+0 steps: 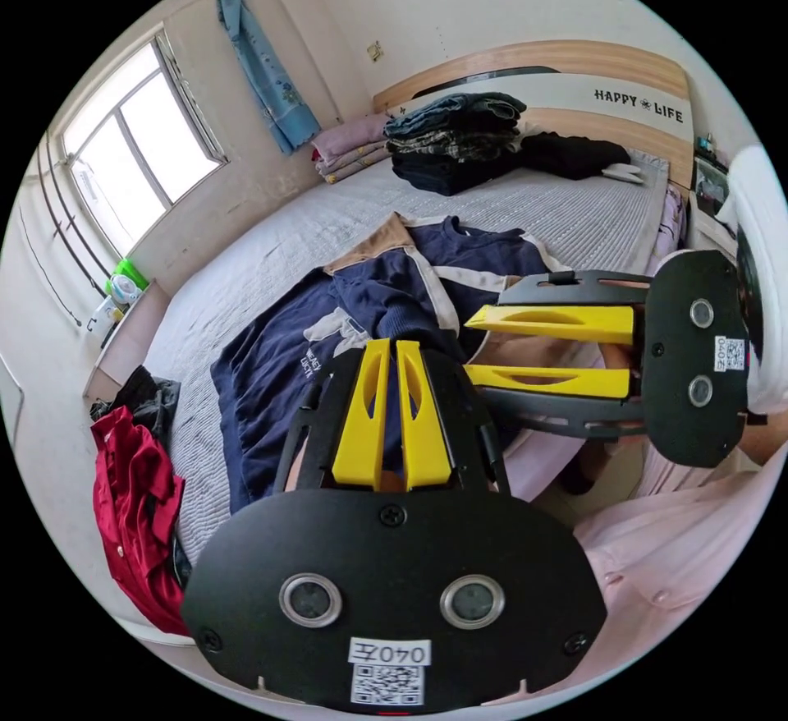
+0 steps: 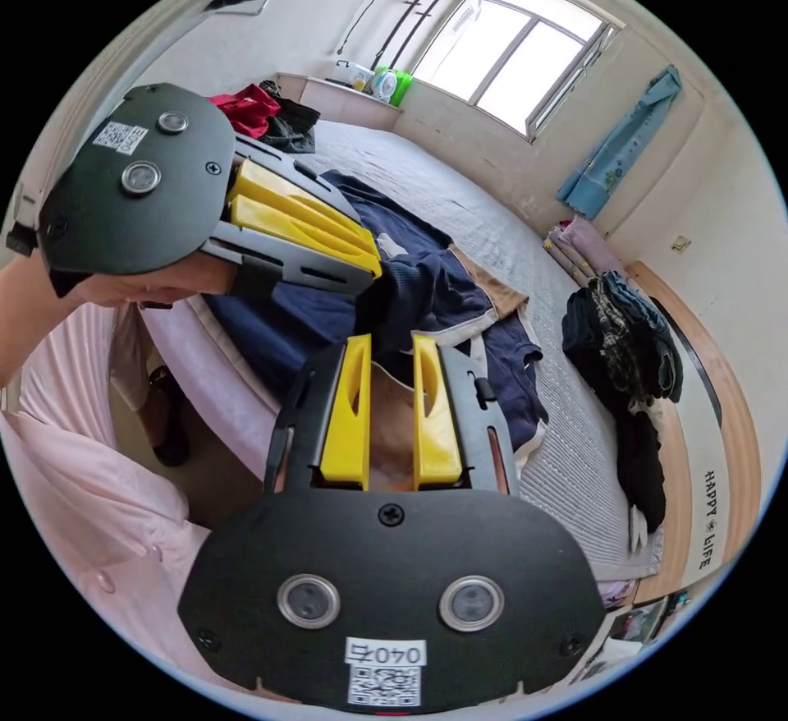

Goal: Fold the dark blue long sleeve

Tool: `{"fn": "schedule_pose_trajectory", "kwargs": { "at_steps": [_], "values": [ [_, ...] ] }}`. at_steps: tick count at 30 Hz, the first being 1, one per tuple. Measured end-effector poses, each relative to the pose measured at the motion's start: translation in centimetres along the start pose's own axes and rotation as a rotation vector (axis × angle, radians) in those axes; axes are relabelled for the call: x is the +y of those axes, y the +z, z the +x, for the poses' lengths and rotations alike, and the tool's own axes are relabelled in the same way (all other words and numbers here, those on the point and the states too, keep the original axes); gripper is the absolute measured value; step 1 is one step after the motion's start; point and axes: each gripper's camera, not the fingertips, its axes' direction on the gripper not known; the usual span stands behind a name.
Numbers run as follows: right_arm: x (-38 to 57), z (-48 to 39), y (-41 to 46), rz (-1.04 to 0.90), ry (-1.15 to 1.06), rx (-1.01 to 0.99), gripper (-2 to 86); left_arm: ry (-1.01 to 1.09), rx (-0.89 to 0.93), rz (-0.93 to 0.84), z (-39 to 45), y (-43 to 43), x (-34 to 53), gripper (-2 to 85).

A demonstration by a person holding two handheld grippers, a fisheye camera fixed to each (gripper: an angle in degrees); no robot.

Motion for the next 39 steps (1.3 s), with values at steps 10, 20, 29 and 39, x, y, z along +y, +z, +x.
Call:
{"fn": "schedule_pose_trajectory", "kwargs": {
  "at_steps": [10,20,29,39],
  "values": [
    [-2.6,-2.0,2.8,-0.086,-0.006,0.144,4.8,-0.029,-0.026,0.000,-0.8,-0.1,0.0,-1.0],
    [-5.2,-2.6,1.8,-0.119,-0.124,0.116,-0.8,-0.024,-0.005,-0.050,-3.3,1.1,2.1,-1.0],
    [-5.5,-4.1,4.1,-0.325,-0.251,0.041,8.7,-0.060,-0.086,-0.170,-3.5,4.1,5.4,-0.9],
    [-9.6,6.3,3.9,-0.081,0.089,-0.180,-0.8,-0.145,0.074,0.045,-8.0,4.8,-2.1,-0.9]
  ]
}}
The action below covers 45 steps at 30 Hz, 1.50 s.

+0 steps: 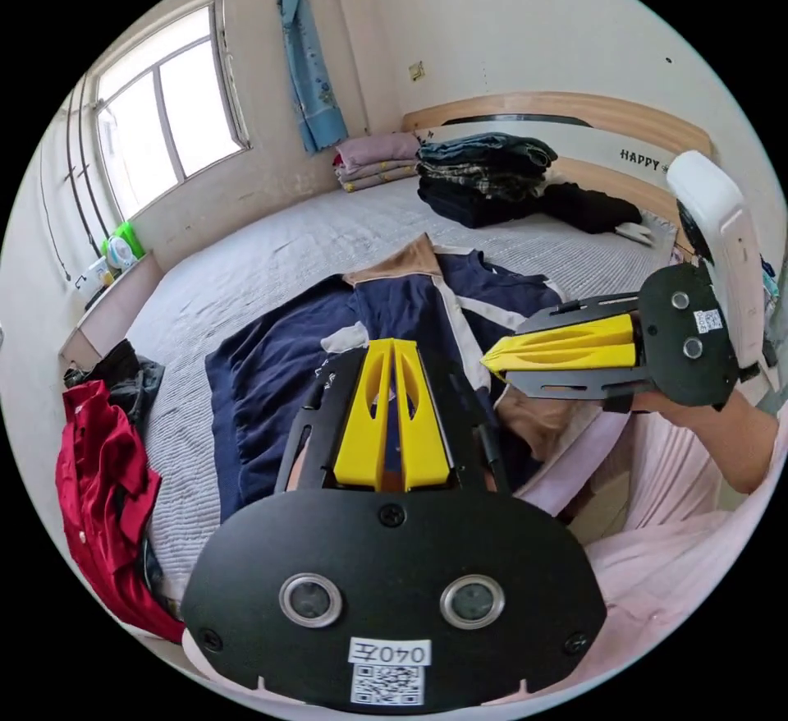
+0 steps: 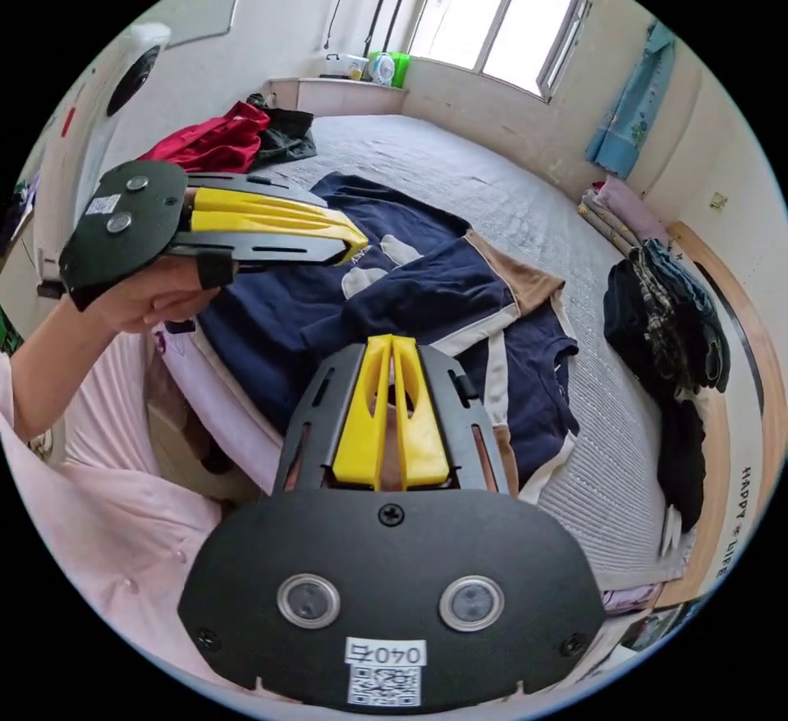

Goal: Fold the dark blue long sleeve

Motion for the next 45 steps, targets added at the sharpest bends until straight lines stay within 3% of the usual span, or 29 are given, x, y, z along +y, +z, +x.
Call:
{"fn": "schedule_pose_trajectory", "kwargs": {
  "at_steps": [6,8,11,14,18,22,23,24,31,34,36,39,43,45],
  "values": [
    [-0.1,1.0,6.7,-0.205,0.026,0.044,-1.0,-0.162,0.063,-0.273,-0.7,9.9,1.1,-0.9],
    [0.9,1.5,6.6,-0.135,0.037,0.025,-1.0,-0.179,0.099,-0.236,-1.4,10.1,1.5,-0.9],
    [-0.8,2.8,5.7,-0.198,0.011,0.017,-1.0,-0.202,0.119,-0.253,-3.0,9.1,0.0,-0.9],
    [-2.9,7.2,3.0,-0.032,0.122,0.015,-1.0,-0.169,0.046,-0.098,-4.0,5.5,-1.3,-0.9],
    [-7.3,12.0,5.8,0.000,0.210,-0.071,-1.0,-0.047,0.054,-0.161,-1.9,6.7,-2.2,-0.9],
    [-11.1,12.9,12.6,-0.138,0.211,-0.082,-1.0,0.038,0.033,-0.263,0.6,9.1,-0.7,-0.9],
    [-11.5,12.6,15.0,-0.245,0.184,-0.058,-1.0,0.056,0.041,-0.309,1.0,10.4,0.2,-0.9],
    [-11.6,12.2,16.0,-0.279,0.159,-0.054,-1.0,0.062,0.016,-0.245,1.2,10.5,1.0,-0.9],
    [-12.3,8.9,16.5,-0.289,0.000,0.132,-1.0,-0.027,0.080,-0.234,-1.4,10.1,0.9,-0.9],
    [-12.0,8.5,12.9,-0.219,0.040,0.162,-1.0,-0.112,0.062,-0.116,-4.7,4.7,1.4,-0.9],
    [-11.2,7.3,9.2,-0.079,0.053,0.056,-1.0,-0.133,-0.088,-0.089,-7.5,1.1,3.1,-0.9],
    [-10.0,2.8,6.0,-0.023,-0.029,-0.171,-1.0,-0.186,-0.214,-0.214,-11.5,0.7,5.9,-0.9],
    [-8.9,-5.9,4.9,0.010,-0.196,-0.293,-0.9,-0.295,-0.247,-0.499,-15.9,3.4,9.2,-0.9],
    [-8.6,-9.1,5.1,0.007,-0.269,-0.301,-0.9,-0.349,-0.143,-0.490,-17.8,3.5,10.9,-0.9]
  ]
}}
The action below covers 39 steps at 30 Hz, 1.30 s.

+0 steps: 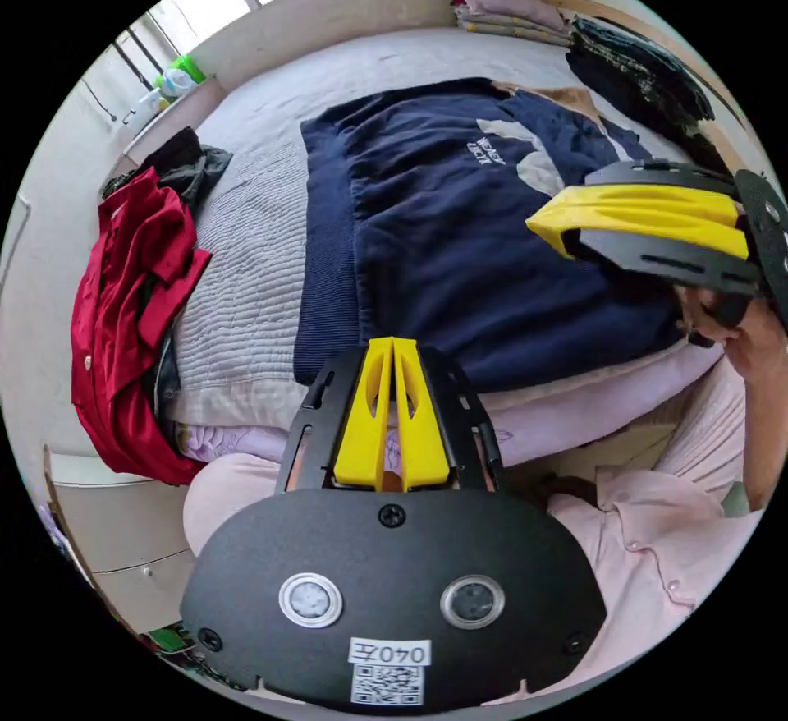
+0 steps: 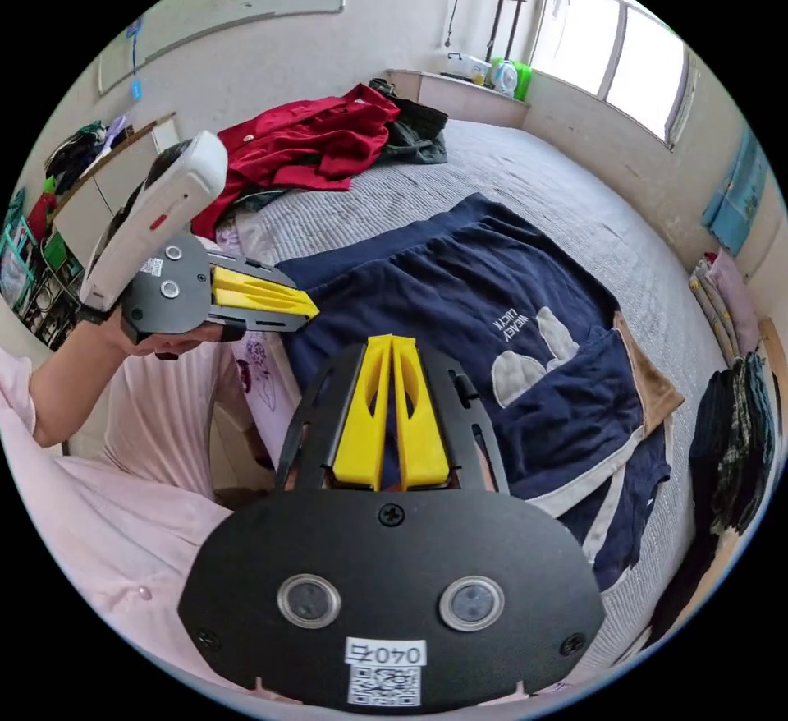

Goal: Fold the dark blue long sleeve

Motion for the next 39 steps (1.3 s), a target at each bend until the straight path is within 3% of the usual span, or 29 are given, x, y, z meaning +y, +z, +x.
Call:
{"fn": "schedule_pose_trajectory", "kwargs": {
  "at_steps": [3,6,10,19,25,30,39],
  "values": [
    [-0.6,-3.5,1.2,-0.015,-0.073,-0.001,-0.7,-0.069,0.081,0.108,-2.5,-2.7,0.7,-0.9],
    [-0.6,-5.9,0.8,0.028,-0.129,-0.003,0.3,-0.201,-0.030,0.221,-6.4,-5.9,2.1,-0.9],
    [-1.1,-9.9,1.9,0.020,-0.259,0.081,7.2,-0.292,-0.037,0.266,-11.2,-7.5,3.1,-0.9],
    [-2.3,-16.0,6.1,0.003,-0.422,0.254,8.5,-0.278,-0.031,0.288,-16.6,-7.2,0.2,-0.8],
    [-1.8,-16.1,7.0,-0.036,-0.413,0.305,3.8,-0.091,0.016,0.306,-19.4,-5.6,-8.6,0.8],
    [-1.0,-14.8,5.9,-0.028,-0.354,0.212,2.9,-0.026,0.409,0.297,-24.7,-1.6,-21.7,10.6],
    [0.8,-9.9,4.8,-0.020,-0.187,-0.055,2.2,-0.020,0.447,0.043,-24.5,10.2,-36.9,12.0]
  ]
}}
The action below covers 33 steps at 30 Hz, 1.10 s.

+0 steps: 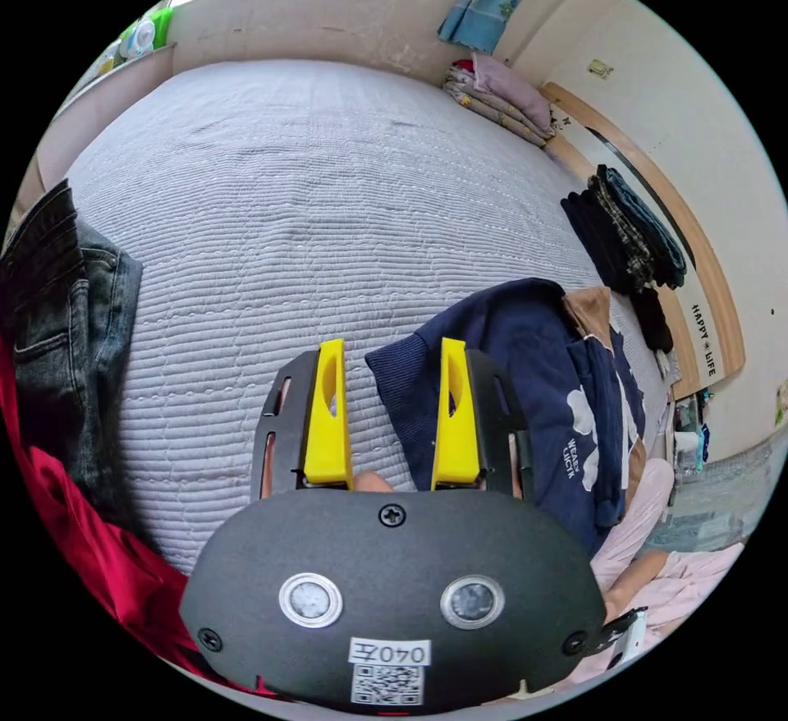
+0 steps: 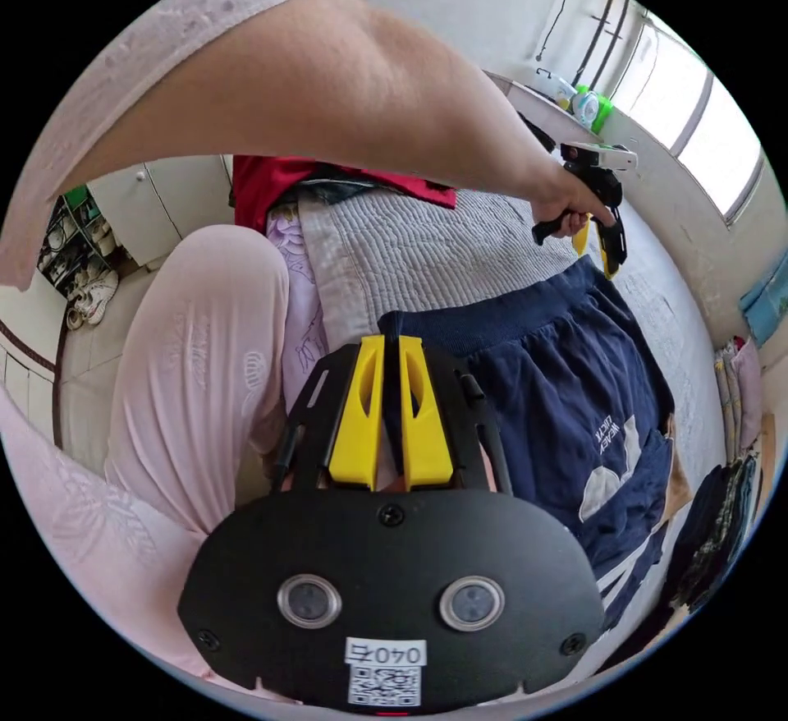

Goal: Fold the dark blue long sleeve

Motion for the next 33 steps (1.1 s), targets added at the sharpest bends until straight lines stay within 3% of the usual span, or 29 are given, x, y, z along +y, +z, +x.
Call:
{"fn": "schedule_pose_trajectory", "kwargs": {
  "at_steps": [7,11,15,20,26,33],
  "values": [
    [3.3,3.2,-2.0,0.068,0.093,-0.146,2.0,0.206,-0.160,-0.013,4.1,1.1,-0.2,7.3],
    [5.0,4.2,-3.6,0.097,0.117,-0.167,1.3,0.293,-0.194,-0.008,7.0,1.3,-0.5,0.3],
    [6.7,4.8,-6.0,0.150,0.130,-0.171,0.3,0.335,-0.302,-0.016,9.3,0.1,-1.1,-1.1],
    [6.9,4.8,-8.7,0.197,0.119,-0.204,-0.4,0.324,-0.265,0.009,9.5,-5.2,-2.1,-1.3],
    [5.5,4.4,-12.4,0.349,0.104,-0.398,-0.5,0.243,-0.515,-0.084,7.6,-11.6,-1.0,-1.3],
    [8.9,6.5,-15.8,0.424,0.225,-0.470,-0.3,0.150,-0.485,-0.029,9.9,-16.6,1.0,-1.3]
  ]
}}
